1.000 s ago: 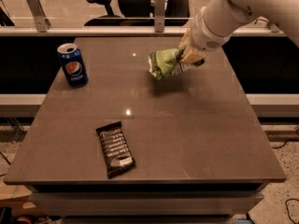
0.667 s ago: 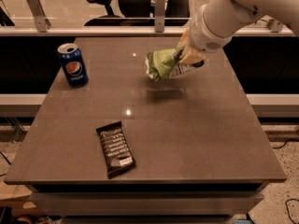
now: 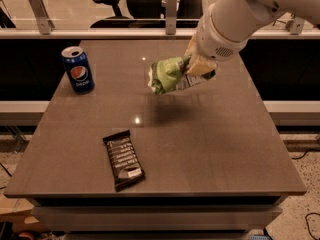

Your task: Move green jalapeno chip bag near rxbar chocolate

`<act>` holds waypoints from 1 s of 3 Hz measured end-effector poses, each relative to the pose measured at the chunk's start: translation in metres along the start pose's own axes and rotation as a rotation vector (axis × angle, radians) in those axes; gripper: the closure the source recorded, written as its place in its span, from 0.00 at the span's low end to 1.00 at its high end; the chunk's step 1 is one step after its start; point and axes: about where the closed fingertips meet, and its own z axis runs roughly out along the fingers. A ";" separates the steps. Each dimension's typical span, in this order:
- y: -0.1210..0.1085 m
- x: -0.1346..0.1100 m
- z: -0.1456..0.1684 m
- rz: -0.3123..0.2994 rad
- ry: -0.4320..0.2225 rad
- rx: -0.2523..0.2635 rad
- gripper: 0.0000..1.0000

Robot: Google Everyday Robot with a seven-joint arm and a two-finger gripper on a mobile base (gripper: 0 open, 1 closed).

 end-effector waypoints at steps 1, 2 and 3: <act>0.023 -0.010 -0.004 0.077 0.019 -0.053 1.00; 0.048 -0.025 -0.009 0.177 0.034 -0.089 1.00; 0.071 -0.040 -0.016 0.268 0.054 -0.104 1.00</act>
Offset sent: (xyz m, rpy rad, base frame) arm -0.0790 0.0372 -0.0115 0.0716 0.2368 -0.2467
